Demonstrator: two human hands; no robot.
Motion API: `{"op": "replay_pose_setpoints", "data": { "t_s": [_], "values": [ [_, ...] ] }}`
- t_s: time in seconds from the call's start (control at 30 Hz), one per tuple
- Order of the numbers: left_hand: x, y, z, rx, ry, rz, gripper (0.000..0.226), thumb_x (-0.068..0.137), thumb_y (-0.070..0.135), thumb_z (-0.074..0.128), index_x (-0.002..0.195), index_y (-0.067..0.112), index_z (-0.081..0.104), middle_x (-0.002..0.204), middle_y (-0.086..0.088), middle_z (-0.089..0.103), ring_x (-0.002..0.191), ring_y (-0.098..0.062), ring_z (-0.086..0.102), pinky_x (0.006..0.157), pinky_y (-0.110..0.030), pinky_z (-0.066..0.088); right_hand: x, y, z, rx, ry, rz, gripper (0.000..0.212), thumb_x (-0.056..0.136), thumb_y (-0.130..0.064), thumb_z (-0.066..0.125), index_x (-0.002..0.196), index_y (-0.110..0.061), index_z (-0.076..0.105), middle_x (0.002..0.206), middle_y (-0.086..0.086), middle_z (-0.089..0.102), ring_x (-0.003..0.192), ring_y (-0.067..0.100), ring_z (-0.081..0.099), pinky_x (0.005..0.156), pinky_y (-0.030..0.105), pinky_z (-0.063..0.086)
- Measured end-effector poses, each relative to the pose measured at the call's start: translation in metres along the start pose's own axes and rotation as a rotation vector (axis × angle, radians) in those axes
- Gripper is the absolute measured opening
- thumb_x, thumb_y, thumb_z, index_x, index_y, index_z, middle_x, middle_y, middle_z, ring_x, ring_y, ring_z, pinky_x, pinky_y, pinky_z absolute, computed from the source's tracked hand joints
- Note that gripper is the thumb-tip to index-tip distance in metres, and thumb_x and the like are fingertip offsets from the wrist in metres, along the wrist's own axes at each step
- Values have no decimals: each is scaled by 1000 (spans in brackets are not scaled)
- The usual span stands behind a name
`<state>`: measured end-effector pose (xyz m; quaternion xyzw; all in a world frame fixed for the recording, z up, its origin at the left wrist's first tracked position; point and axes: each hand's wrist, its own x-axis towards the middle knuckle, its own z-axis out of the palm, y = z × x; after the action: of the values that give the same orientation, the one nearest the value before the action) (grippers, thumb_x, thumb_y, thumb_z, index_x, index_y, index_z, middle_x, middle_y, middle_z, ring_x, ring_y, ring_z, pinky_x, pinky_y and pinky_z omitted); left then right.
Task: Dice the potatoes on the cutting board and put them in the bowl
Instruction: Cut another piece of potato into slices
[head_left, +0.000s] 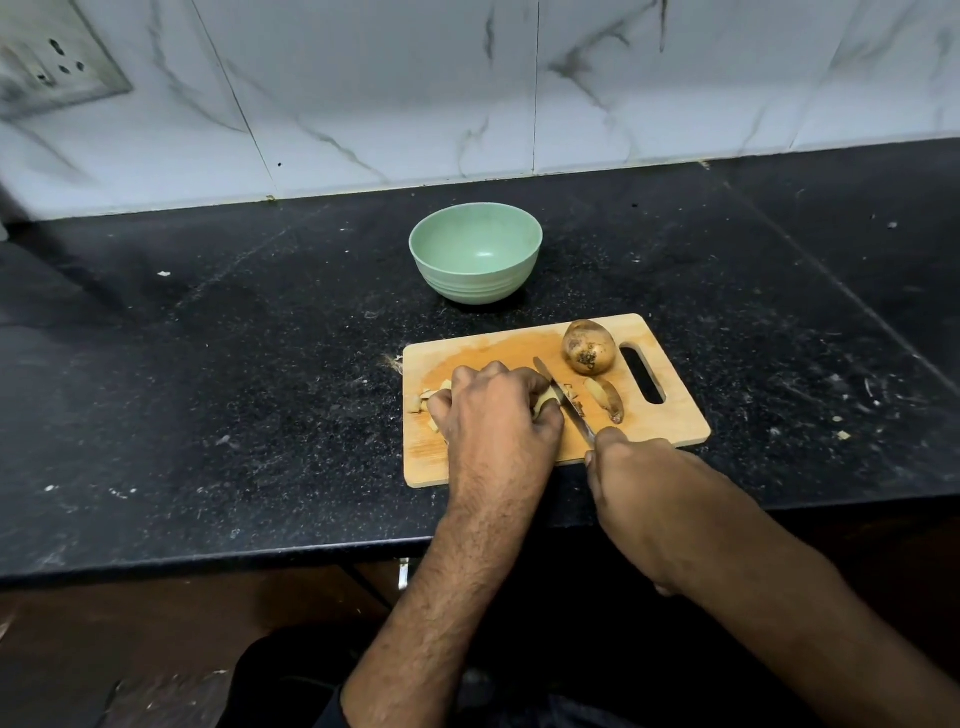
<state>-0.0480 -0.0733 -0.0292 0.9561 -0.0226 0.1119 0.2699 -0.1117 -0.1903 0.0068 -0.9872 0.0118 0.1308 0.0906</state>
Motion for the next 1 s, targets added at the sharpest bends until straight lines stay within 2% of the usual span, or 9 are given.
{"op": "replay_pose_setpoints", "data": {
  "t_s": [0.13, 0.3, 0.43, 0.5, 0.7, 1.0],
  "values": [
    [-2, 0, 2, -36, 26, -4, 25, 90, 39, 63, 112, 32, 72, 101, 12, 61, 107, -15, 41, 94, -38, 24, -21, 13, -2, 48, -44, -44, 14, 106, -31, 31, 103, -23, 42, 80, -7, 46, 76, 16, 56, 73, 37, 51],
    [-4, -4, 6, -81, 72, 0, 24, 88, 41, 66, 108, 32, 74, 95, 12, 60, 105, -14, 41, 95, -38, 23, -46, 22, 2, 70, -57, -48, 25, 106, -46, 22, 89, -31, 32, 78, -4, 54, 66, 11, 54, 64, 31, 45],
    [-6, -5, 6, -120, 77, 4, 24, 88, 42, 68, 109, 32, 74, 93, 15, 58, 106, -11, 38, 97, -38, 22, -51, 24, -1, 99, -87, -18, 30, 105, -50, 18, 84, -33, 29, 81, -5, 55, 69, 8, 56, 68, 28, 50],
    [-7, -6, 5, -130, 84, 14, 26, 88, 42, 70, 111, 32, 74, 93, 15, 59, 107, -11, 38, 99, -40, 24, -53, 23, -6, 110, -60, -4, 31, 104, -52, 17, 84, -33, 31, 81, -7, 56, 70, 7, 58, 71, 28, 53],
    [-7, -8, 6, -143, 107, 30, 24, 87, 41, 71, 109, 32, 75, 89, 16, 58, 107, -10, 38, 96, -39, 22, -45, 18, -9, 131, 126, -10, 30, 102, -50, 17, 89, -32, 37, 69, -6, 56, 55, 5, 53, 61, 27, 50],
    [-9, -14, 2, -134, 71, 48, 35, 84, 41, 72, 119, 36, 70, 100, 18, 58, 113, -8, 34, 93, -35, 17, -27, 13, 1, 110, 126, 0, 31, 105, -48, 19, 93, -30, 42, 73, -3, 56, 52, 5, 48, 66, 33, 55]
  ]
}}
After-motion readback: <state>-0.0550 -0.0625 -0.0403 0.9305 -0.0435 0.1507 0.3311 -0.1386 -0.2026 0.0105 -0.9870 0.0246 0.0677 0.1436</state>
